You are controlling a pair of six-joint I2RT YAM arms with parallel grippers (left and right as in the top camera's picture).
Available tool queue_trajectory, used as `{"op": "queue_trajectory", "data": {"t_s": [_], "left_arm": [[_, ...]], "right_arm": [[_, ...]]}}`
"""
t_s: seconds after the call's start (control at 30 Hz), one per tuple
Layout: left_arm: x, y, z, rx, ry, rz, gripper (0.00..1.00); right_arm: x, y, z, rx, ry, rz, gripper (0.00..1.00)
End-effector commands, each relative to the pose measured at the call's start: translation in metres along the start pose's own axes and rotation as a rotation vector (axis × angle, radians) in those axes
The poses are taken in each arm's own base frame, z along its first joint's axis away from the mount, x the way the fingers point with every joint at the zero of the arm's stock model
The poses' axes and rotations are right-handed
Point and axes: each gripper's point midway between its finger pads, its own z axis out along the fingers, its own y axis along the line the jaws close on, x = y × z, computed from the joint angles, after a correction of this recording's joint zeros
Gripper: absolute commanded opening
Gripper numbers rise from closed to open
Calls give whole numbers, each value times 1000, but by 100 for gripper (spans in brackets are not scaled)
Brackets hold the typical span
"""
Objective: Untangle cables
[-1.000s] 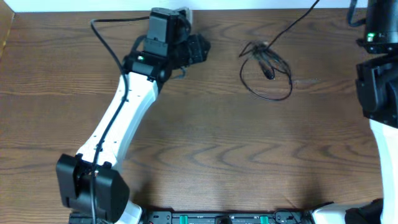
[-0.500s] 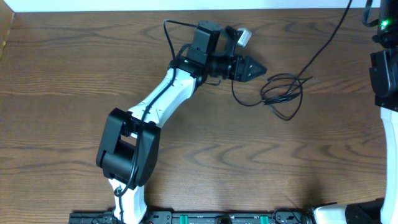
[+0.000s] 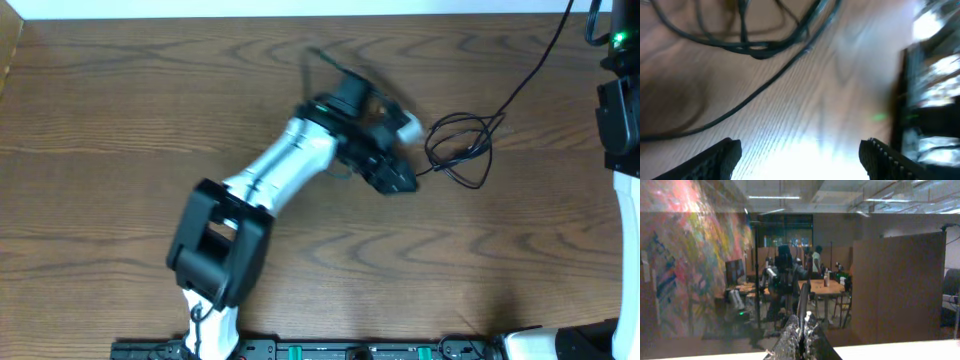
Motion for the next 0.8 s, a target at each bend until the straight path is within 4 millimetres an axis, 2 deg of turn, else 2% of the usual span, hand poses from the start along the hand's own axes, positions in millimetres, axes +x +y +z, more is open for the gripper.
{"op": "queue_trajectory", "data": {"t_s": [0.0,0.2,0.3,0.5,0.77], "left_arm": [[9,41,12,-414,148,177,81],[-8,55,9,-652,153,272,81],[-13,51,12,-627,130,277,81],[-27,28,28,-478,42,270,81],[-30,18,35,-410,15,257,80]], "right_arm": [[-6,-1,-3,-3,-8,17,1],[1,-1,-3,-6,17,10,1],[2,4,-3,-34,22,8,1],[2,8,-3,-56,22,8,1],[4,8,-3,-56,29,6,1]]}}
